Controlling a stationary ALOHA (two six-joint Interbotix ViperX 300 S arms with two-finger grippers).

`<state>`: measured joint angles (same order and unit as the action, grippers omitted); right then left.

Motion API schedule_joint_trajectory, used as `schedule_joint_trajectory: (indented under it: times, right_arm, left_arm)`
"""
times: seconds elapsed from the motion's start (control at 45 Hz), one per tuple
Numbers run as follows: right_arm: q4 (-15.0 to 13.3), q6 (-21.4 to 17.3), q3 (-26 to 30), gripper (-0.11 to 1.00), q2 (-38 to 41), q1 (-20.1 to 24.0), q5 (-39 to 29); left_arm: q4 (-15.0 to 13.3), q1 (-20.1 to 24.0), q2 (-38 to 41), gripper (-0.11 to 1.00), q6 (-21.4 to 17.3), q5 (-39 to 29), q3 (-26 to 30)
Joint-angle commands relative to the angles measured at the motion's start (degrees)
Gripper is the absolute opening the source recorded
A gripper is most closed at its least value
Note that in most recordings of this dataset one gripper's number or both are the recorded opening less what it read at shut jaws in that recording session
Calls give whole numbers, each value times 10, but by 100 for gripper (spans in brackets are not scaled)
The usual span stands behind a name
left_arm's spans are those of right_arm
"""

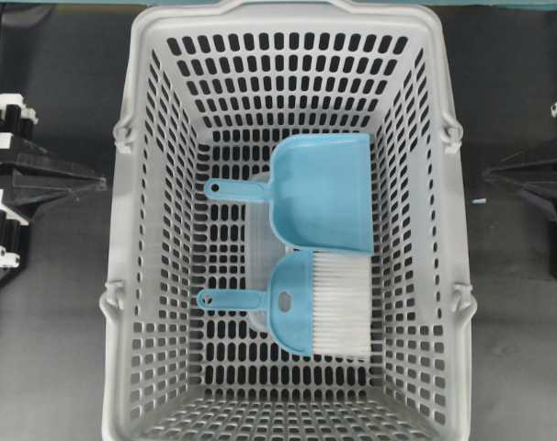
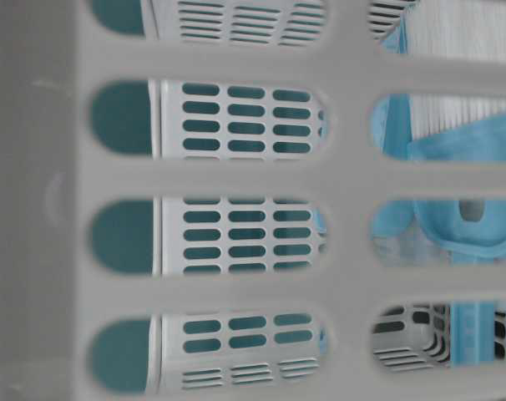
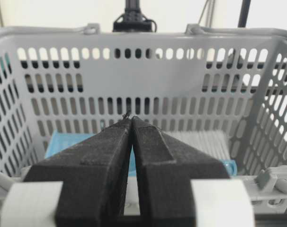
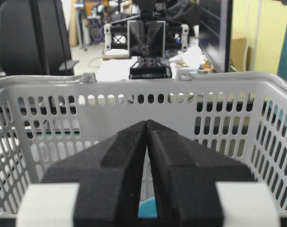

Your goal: Pick up the hand brush from the shopping basket with the left arm.

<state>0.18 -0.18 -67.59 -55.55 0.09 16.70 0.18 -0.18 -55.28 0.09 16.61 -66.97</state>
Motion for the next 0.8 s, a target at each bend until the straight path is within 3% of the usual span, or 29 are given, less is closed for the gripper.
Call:
schedule_joint_trajectory:
  times: [0.0,0.089,0.422,0.777]
  right_arm:
    - [3,-4,11,0,5,2,3]
    - [11,-11,14,0,4,3,-12]
    - [11,-28,39,0,4,2,-100]
    - [11,-30,41,0,4,5,-144]
  left_arm:
    - [23,4,4,6,21,-45,48]
    - [23,3,6,0,36,-114,86]
    - [23,-7,87,0,49,-380,274]
    - [23,-58,259,0,50,-523,432]
